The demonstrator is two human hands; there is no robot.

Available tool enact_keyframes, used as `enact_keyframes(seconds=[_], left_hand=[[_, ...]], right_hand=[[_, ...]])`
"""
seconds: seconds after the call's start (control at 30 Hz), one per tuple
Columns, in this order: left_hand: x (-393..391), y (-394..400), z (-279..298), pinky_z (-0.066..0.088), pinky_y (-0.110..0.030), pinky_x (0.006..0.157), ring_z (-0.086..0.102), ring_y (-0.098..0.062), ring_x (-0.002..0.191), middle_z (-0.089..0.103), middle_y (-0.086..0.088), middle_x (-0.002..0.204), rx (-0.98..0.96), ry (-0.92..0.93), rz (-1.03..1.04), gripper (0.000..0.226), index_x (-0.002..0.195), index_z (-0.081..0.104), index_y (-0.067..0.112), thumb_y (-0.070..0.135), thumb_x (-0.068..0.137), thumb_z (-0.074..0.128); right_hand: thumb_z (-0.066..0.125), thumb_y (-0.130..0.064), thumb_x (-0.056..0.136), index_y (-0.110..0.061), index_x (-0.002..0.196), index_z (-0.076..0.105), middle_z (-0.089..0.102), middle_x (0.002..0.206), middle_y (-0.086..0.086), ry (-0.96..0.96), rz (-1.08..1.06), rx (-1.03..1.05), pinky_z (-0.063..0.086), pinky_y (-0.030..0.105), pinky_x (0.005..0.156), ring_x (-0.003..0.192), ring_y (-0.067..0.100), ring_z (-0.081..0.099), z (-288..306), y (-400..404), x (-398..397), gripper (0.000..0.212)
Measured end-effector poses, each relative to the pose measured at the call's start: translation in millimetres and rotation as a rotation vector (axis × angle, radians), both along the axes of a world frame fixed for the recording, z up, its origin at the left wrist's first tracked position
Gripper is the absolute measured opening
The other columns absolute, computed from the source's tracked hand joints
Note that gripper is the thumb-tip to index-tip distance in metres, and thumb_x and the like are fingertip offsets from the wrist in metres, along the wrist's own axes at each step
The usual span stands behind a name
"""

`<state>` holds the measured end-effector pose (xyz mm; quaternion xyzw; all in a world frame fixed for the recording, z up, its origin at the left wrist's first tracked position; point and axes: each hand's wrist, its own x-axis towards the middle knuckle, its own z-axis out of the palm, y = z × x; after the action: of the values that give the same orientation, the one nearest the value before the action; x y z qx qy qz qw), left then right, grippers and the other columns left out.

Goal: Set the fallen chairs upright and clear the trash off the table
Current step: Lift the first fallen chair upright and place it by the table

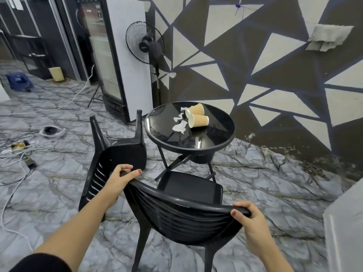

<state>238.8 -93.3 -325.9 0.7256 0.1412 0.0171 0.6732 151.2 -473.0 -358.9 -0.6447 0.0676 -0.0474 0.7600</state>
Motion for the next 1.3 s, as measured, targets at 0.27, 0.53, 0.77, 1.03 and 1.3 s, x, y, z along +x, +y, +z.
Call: enact_keyframes(seconds=[0.27, 0.53, 0.77, 1.03, 1.3], left_hand=[[-8, 13, -13, 0.043, -0.026, 0.068, 0.056, -0.016, 0.08, 0.057, -0.005, 0.089, -0.046, -0.057, 0.129, 0.02, 0.085, 0.06, 0.019, 0.026, 0.073, 0.076], [0, 0, -24, 0.042, -0.031, 0.071, 0.052, -0.016, 0.081, 0.053, -0.001, 0.088, -0.022, -0.111, 0.25, 0.053, 0.088, 0.057, 0.023, 0.06, 0.054, 0.07], [0, 0, -36, 0.031, -0.029, 0.092, 0.042, -0.018, 0.108, 0.046, -0.005, 0.113, 0.032, -0.21, 0.113, 0.023, 0.106, 0.044, 0.021, 0.011, 0.088, 0.056], [20, -4, -25, 0.032, -0.027, 0.09, 0.043, -0.016, 0.104, 0.044, -0.005, 0.112, 0.099, -0.201, -0.019, 0.025, 0.108, 0.041, 0.015, 0.012, 0.088, 0.056], [21, -11, -20, 0.035, -0.03, 0.093, 0.043, -0.016, 0.102, 0.044, -0.004, 0.11, 0.042, -0.179, -0.042, 0.029, 0.101, 0.043, 0.018, 0.013, 0.083, 0.064]], right_hand=[[0.075, -0.015, 0.051, -0.018, 0.068, 0.07, 0.069, 0.07, -0.011, -0.012, 0.087, 0.013, 0.051, 0.016, 0.06, 0.066, 0.005, 0.063, 1, 2, 48, 0.018], [0.077, -0.005, 0.055, -0.012, 0.065, 0.069, 0.057, 0.077, 0.0, -0.025, 0.258, -0.169, 0.046, 0.014, 0.056, 0.064, 0.004, 0.058, 31, -19, 118, 0.015], [0.077, -0.021, 0.054, -0.017, 0.073, 0.073, 0.069, 0.077, -0.005, 0.009, 0.266, -0.182, 0.05, 0.014, 0.063, 0.072, 0.005, 0.065, 20, -29, 104, 0.02], [0.073, -0.017, 0.058, -0.018, 0.073, 0.072, 0.07, 0.076, -0.014, -0.067, 0.106, -0.105, 0.05, 0.012, 0.064, 0.073, 0.002, 0.063, 5, -31, 79, 0.016], [0.069, -0.024, 0.067, -0.019, 0.086, 0.069, 0.067, 0.097, -0.003, -0.005, 0.06, -0.183, 0.053, 0.014, 0.065, 0.082, 0.002, 0.065, 9, -34, 82, 0.02]])
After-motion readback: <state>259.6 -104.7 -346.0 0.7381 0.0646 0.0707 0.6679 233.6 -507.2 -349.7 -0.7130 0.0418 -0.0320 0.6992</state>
